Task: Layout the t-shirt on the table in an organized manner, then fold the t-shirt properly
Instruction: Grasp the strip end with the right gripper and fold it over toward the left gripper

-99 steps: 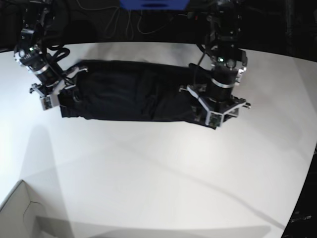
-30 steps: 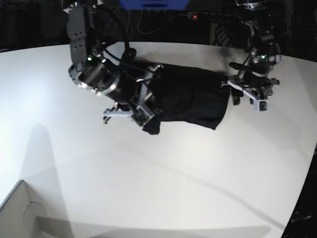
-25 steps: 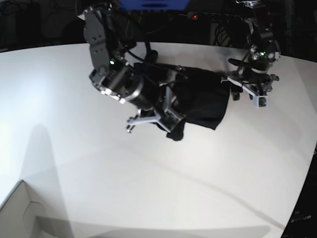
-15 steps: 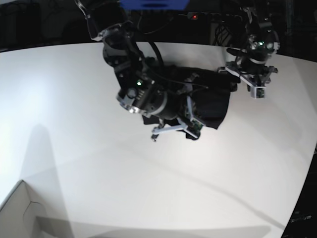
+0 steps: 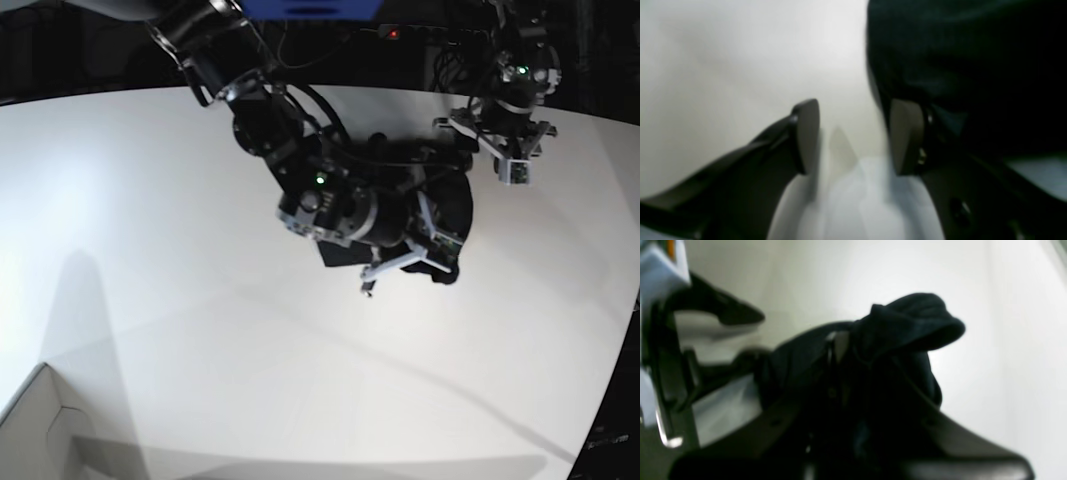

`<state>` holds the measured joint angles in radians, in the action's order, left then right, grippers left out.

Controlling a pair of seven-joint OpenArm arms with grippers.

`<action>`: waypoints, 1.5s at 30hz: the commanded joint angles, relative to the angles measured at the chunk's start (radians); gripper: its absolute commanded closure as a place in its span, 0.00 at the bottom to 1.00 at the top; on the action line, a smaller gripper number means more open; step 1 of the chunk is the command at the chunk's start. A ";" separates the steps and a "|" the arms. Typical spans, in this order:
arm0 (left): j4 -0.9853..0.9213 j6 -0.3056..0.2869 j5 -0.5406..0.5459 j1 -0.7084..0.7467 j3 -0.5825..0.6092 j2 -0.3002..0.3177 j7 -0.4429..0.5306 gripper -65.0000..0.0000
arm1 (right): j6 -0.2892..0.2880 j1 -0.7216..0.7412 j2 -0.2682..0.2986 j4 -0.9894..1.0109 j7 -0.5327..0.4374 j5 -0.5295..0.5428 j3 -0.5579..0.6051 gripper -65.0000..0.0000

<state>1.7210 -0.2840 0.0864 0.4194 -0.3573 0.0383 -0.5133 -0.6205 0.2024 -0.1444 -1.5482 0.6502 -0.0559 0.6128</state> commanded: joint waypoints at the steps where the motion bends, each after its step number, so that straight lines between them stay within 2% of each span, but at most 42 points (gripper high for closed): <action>1: 0.024 -0.001 0.006 0.003 -0.001 0.005 0.025 0.49 | 0.000 0.030 -0.013 -0.001 -0.033 0.015 0.006 1.00; 5: 0.032 -0.001 0.002 0.017 0.028 0.008 0.029 0.49 | 0.000 0.062 -0.013 0.053 -0.071 0.015 0.019 1.00; 10: 0.032 -0.001 -0.003 0.036 0.119 0.059 0.031 0.49 | 0.000 0.096 -0.013 0.104 -0.108 0.017 0.038 1.00; 18: 0.032 -0.001 -0.003 0.036 0.132 0.071 0.031 0.49 | 0.000 0.119 -0.013 0.174 -0.132 0.015 0.170 1.00; 20: 0.032 -0.001 -0.003 0.036 0.132 0.071 0.031 0.49 | 0.000 0.119 -0.013 0.179 -0.132 0.015 0.177 0.92; 27: 0.030 -0.001 -0.003 0.036 0.140 0.070 0.029 0.49 | 0.000 0.121 -0.013 0.156 -0.134 0.015 0.177 0.52; 29: 0.030 -0.001 -0.003 0.037 0.140 0.068 0.028 0.49 | 0.000 0.114 -0.013 0.110 -0.134 0.015 0.175 0.45; 31: 0.030 -0.001 0.002 0.037 0.139 0.070 0.028 0.49 | 0.000 0.104 -0.013 0.068 -0.129 0.015 0.164 0.44; 38: 0.030 -0.001 0.005 0.037 0.134 0.071 0.029 0.49 | 0.000 0.033 -0.013 -0.022 -0.122 0.014 -0.029 0.44; 45: 0.060 -0.001 0.006 0.071 0.131 0.073 0.032 0.49 | 0.000 -0.103 -0.013 -0.056 -0.122 0.011 -0.115 0.44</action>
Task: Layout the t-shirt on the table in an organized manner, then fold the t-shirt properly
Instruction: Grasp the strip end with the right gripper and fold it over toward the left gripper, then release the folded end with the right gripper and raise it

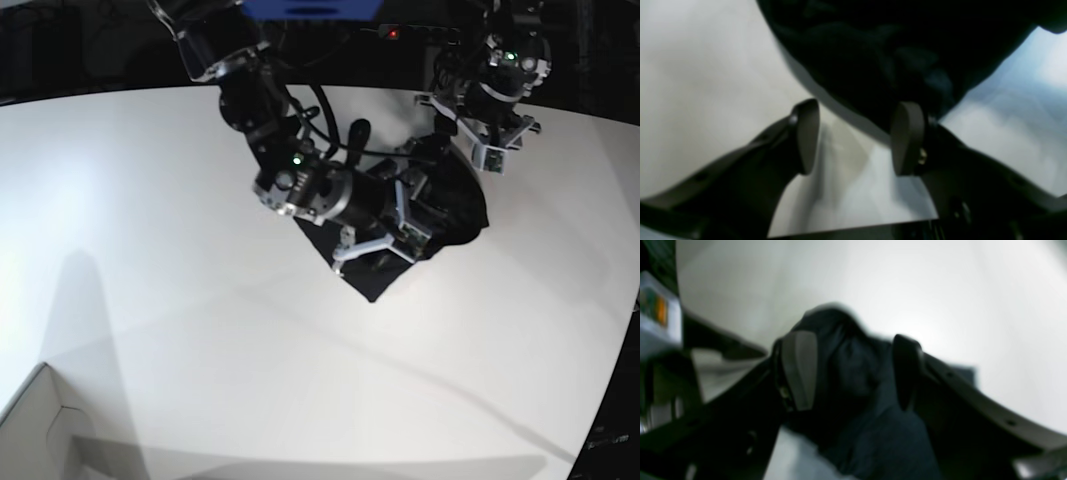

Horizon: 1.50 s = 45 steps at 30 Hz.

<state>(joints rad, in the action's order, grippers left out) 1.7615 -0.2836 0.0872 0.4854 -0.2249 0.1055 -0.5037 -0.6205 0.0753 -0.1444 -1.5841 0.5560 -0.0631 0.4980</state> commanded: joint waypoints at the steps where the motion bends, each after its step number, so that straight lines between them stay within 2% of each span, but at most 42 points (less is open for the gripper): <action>1: 0.022 -0.001 0.006 0.012 -0.001 0.006 0.023 0.49 | 0.000 0.007 -0.013 -0.019 -0.027 0.016 -0.006 0.44; 9: 0.079 -0.001 0.006 0.034 -0.003 0.006 0.023 0.49 | 0.000 -0.033 -0.013 0.006 -0.027 0.016 -0.103 0.44; 14: 0.099 -0.001 0.006 0.052 -0.003 0.006 0.023 0.49 | 0.000 -0.033 -0.013 0.032 -0.027 0.016 -0.117 0.45; 17: 0.105 -0.001 0.006 0.063 -0.035 0.000 0.023 0.49 | 0.000 -0.052 -0.013 0.032 -0.027 0.016 -0.109 0.58; 22: 0.105 -0.001 0.009 0.072 -0.104 -0.002 0.023 0.49 | 0.000 -0.065 -0.013 0.031 -0.027 0.021 -0.108 0.86; 24: 0.105 -0.001 0.044 0.077 -0.140 -0.002 0.023 0.49 | 0.000 -0.070 -0.013 0.023 -0.027 0.021 -0.104 0.99; 25: 0.105 -0.001 0.075 0.077 -0.163 0.000 0.023 0.49 | 0.000 -0.072 -0.013 0.023 -0.027 0.021 -0.091 1.00; 31: 0.105 -0.001 0.211 0.077 -0.285 0.004 0.014 0.49 | -0.002 -0.141 -0.013 -0.068 -0.027 0.018 0.003 1.00; 40: 0.105 -0.001 0.251 0.069 -0.407 0.004 0.014 0.49 | -0.002 -0.182 -0.011 -0.068 -0.027 0.016 0.175 1.00; 41: 0.105 -0.001 0.267 0.069 -0.420 0.004 0.014 0.49 | -0.002 -0.180 -0.011 -0.048 -0.027 0.016 0.195 0.98; 45: 0.105 -0.001 0.311 0.074 -0.451 0.004 0.014 0.49 | -0.002 -0.176 0.009 -0.003 -0.027 0.016 0.213 0.80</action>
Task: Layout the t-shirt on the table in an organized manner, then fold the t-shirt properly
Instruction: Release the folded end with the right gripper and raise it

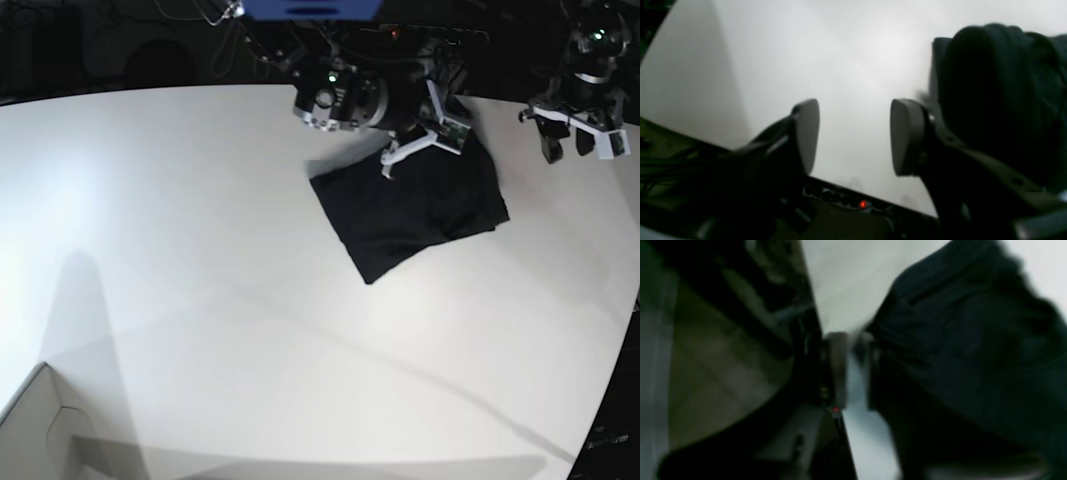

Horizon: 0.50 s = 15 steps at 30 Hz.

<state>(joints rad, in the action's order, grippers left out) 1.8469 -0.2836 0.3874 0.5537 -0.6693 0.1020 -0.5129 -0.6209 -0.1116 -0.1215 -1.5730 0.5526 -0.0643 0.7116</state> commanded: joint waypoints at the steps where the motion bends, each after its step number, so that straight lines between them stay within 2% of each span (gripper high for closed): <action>1: 0.020 -0.001 0.014 0.006 -0.011 0.008 0.023 0.49 | -0.001 0.011 -0.014 -0.014 -0.024 0.017 0.000 0.76; 4: 0.020 -0.001 0.020 0.007 -0.025 0.008 0.023 0.49 | -0.001 0.006 -0.011 -0.033 -0.024 0.017 -0.004 0.62; 6: 0.020 -0.001 0.020 0.009 -0.027 0.005 0.023 0.49 | -0.001 -0.010 0.004 -0.068 -0.024 0.021 -0.007 0.58; 11: 0.021 -0.001 0.031 0.021 -0.056 0.003 0.023 0.49 | -0.001 -0.038 0.052 -0.163 -0.024 0.021 -0.034 0.56; 13: 0.033 -0.001 0.091 0.019 -0.065 0.002 0.023 0.48 | -0.001 -0.049 0.075 -0.175 -0.024 0.019 -0.053 0.56; 15: 0.037 -0.001 0.166 0.016 -0.063 0.008 0.023 0.42 | -0.001 -0.059 0.095 -0.178 -0.024 0.022 -0.083 0.56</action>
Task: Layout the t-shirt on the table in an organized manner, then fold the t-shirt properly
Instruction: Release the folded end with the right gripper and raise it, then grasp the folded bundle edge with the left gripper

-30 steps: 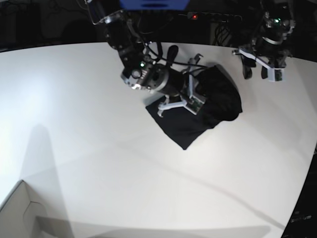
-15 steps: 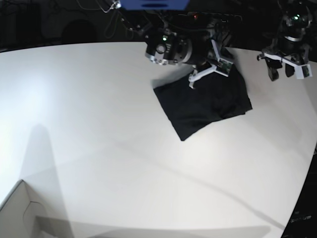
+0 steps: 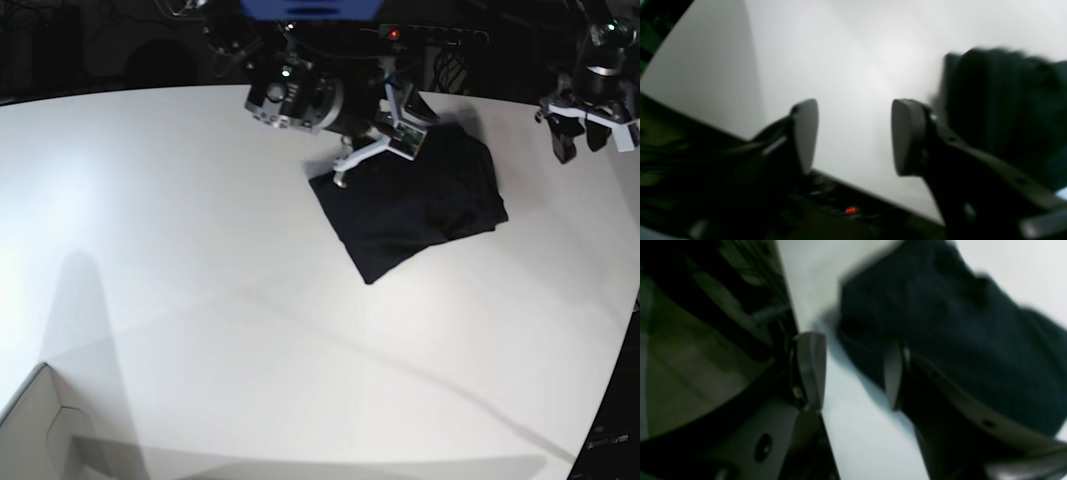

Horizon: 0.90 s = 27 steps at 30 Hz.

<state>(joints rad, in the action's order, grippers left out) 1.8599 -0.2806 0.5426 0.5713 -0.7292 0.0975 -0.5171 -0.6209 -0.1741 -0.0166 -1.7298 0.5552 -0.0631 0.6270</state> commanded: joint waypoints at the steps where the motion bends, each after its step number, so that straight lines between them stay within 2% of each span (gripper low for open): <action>1: 0.031 -0.004 0.034 -0.010 -0.002 0.014 0.027 0.39 | -0.001 -0.006 -0.004 -0.025 -0.027 0.022 -0.009 0.56; 8: 0.027 -0.004 0.060 -0.126 0.119 0.012 0.025 0.12 | -0.001 -0.080 0.051 -0.062 -0.027 0.019 -0.060 0.56; 14: -0.118 -0.001 0.060 -0.239 0.219 0.012 0.025 0.11 | -0.001 -0.109 0.096 -0.095 -0.027 0.019 -0.069 0.56; 19: -0.227 -0.001 0.060 -0.297 0.247 0.012 0.025 0.11 | -0.001 -0.135 0.096 -0.105 -0.027 0.016 -0.115 0.56; 23: -0.257 -0.001 0.060 -0.320 0.250 0.014 0.025 0.14 | -0.001 -0.135 0.096 -0.105 -0.027 0.016 -0.115 0.56; 25: -0.268 -0.001 0.060 -0.327 0.250 0.014 0.025 0.23 | -0.001 -0.135 0.096 -0.105 -0.027 0.016 -0.115 0.56; 27: -0.286 -0.001 0.060 -0.351 0.250 0.014 0.025 0.41 | -0.001 -0.135 0.096 -0.105 -0.027 0.016 -0.117 0.56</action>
<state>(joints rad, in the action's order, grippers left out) 1.5578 -0.2741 0.5903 0.2363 -0.4763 0.1017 -0.5175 -0.6205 -0.3115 0.0849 -1.8133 0.5526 -0.0639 0.5098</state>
